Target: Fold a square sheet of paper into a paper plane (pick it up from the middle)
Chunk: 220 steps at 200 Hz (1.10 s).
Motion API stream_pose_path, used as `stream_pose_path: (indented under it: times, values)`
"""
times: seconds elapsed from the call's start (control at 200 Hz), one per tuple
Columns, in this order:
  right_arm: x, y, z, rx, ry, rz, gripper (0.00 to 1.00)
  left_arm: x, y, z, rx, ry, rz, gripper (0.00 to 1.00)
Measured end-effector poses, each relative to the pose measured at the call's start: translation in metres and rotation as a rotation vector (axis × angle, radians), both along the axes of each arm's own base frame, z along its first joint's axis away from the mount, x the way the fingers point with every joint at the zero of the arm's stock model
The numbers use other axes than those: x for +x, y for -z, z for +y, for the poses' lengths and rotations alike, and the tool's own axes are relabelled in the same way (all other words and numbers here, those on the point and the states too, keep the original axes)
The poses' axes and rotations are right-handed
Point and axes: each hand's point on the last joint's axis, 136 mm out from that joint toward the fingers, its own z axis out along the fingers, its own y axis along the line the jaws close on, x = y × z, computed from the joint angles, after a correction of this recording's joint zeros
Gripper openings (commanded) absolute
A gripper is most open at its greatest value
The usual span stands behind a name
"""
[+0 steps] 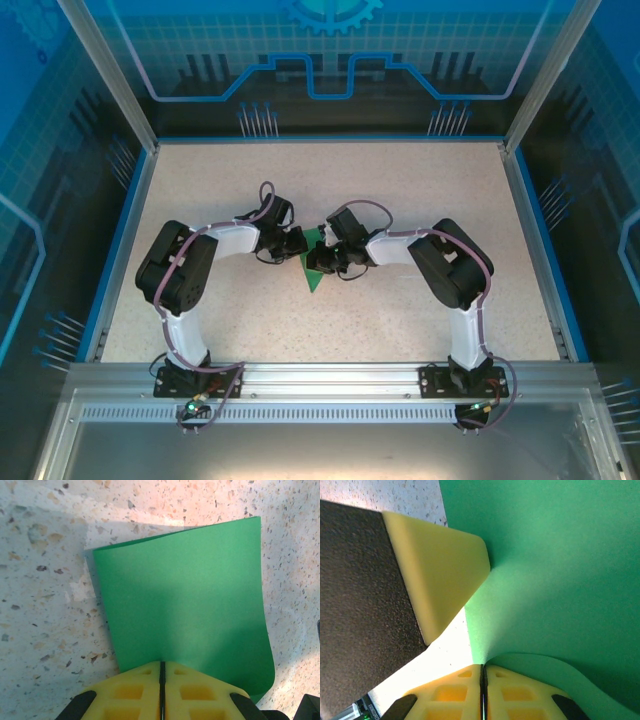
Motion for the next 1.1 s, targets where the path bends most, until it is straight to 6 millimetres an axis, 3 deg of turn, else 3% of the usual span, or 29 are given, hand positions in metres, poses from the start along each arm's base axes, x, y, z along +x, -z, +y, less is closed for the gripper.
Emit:
stream_pose_path:
  times: [0.34,0.555,0.62,0.725,1.1]
  values:
    - [0.0010,-0.0001,-0.0001,0.000,0.011,0.004,0.12,0.0002,-0.0001,-0.0001,0.000,0.000,-0.001,0.11]
    - [0.0007,-0.0048,0.0047,0.023,0.011,0.006,0.32,0.0014,-0.0003,0.0007,0.002,-0.004,-0.005,0.11]
    - [0.0008,-0.0073,0.0067,0.034,0.003,0.000,0.34,0.0026,-0.0005,0.0020,0.002,-0.007,-0.008,0.12]
    - [0.0004,-0.0080,0.0072,0.037,0.001,-0.001,0.33,0.0027,-0.0006,0.0019,0.002,-0.007,-0.008,0.12]
    - [0.0003,-0.0007,0.0016,0.018,0.008,-0.025,0.13,0.0014,-0.0051,0.0001,0.011,0.002,0.014,0.12]
